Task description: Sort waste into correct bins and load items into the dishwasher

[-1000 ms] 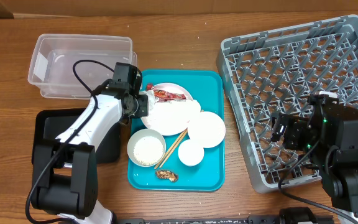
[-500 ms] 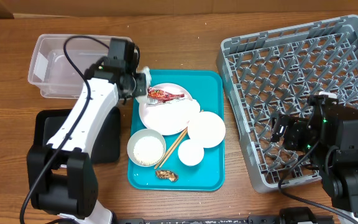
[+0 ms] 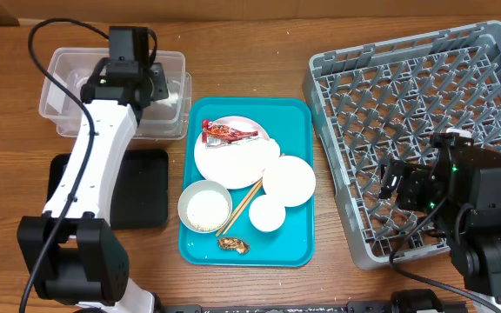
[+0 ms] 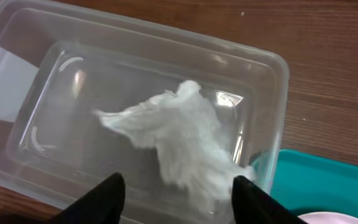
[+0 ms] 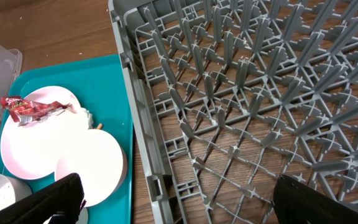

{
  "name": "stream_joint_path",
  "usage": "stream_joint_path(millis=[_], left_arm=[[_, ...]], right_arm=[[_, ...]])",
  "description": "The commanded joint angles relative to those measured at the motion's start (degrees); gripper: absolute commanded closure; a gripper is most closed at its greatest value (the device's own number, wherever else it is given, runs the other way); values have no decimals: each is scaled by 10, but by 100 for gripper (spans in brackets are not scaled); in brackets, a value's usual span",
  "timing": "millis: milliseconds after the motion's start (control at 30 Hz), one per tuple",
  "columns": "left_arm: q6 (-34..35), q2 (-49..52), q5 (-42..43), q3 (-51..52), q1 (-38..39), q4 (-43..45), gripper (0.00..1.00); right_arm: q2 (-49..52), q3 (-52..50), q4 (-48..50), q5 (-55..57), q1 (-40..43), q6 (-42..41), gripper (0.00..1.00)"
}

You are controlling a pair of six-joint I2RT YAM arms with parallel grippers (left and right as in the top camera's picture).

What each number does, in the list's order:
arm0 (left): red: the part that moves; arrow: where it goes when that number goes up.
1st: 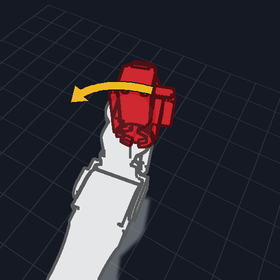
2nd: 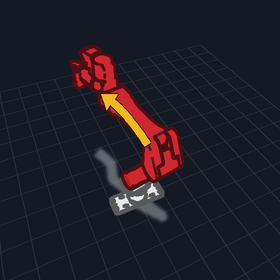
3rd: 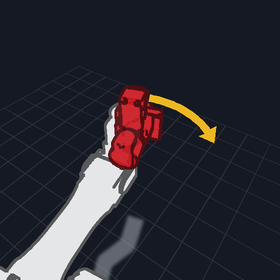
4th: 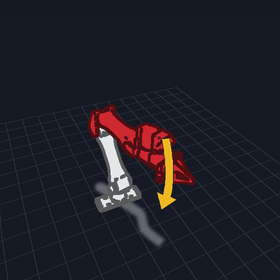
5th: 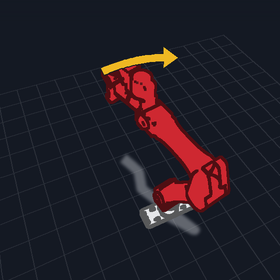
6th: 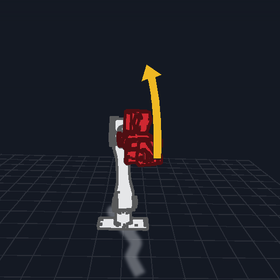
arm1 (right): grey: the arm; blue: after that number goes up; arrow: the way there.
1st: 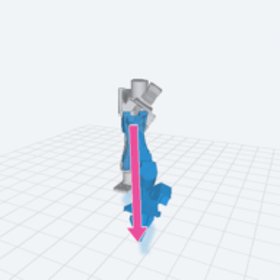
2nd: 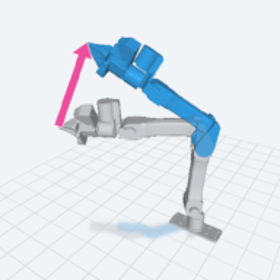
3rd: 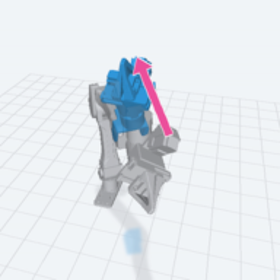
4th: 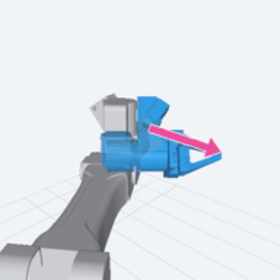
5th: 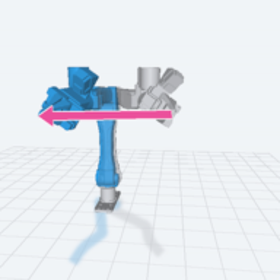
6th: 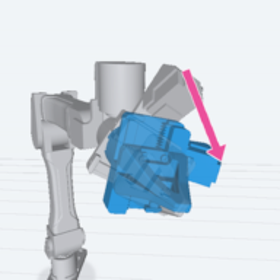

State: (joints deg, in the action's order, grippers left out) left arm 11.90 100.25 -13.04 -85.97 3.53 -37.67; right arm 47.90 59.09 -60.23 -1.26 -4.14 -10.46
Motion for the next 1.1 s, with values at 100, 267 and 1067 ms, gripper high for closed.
stream_joint_path(millis=[100,267,1067], left_arm=[[-17,-12,153,-11,24,-15,33],[-212,-1,184,-5,88,-25,23],[-245,142,139,-18,137,-127,96]], right_arm=[[-2,14,0,0,2,0,0],[-2,14,1,-1,2,0,0],[3,14,-3,2,2,0,0]])
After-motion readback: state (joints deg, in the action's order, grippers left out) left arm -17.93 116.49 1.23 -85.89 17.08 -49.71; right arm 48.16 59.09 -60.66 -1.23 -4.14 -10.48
